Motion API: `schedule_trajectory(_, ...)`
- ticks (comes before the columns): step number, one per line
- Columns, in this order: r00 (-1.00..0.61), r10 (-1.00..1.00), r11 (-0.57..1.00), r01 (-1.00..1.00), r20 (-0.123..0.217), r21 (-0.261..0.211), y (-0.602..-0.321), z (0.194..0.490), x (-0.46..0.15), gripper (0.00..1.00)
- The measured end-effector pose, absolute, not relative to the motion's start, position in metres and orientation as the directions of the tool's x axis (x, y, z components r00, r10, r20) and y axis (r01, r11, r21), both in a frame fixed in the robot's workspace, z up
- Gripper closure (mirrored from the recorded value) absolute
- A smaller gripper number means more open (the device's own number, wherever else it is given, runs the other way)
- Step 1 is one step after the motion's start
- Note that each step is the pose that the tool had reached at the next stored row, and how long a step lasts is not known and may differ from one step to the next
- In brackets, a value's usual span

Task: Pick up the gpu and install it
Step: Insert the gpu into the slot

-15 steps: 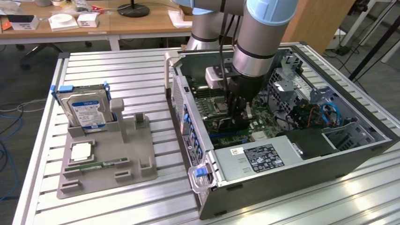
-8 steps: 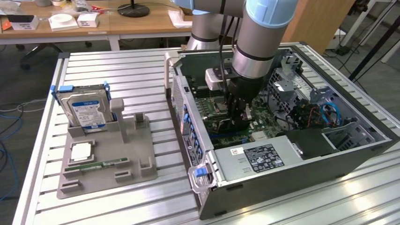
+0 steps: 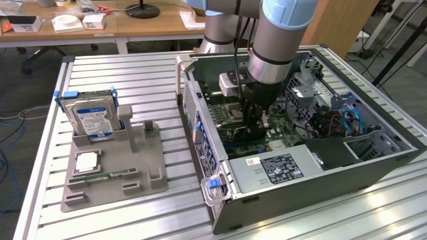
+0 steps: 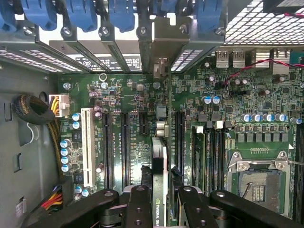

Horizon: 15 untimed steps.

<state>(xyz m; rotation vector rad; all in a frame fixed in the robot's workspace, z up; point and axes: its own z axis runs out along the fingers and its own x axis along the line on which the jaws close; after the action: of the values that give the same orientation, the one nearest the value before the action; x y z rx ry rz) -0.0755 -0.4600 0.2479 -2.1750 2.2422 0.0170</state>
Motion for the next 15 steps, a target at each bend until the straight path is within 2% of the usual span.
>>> schedule_trajectory(15,-0.03,-0.999,0.031,-1.0,-0.019,-0.005,-0.46,0.236,-0.076,0.74)
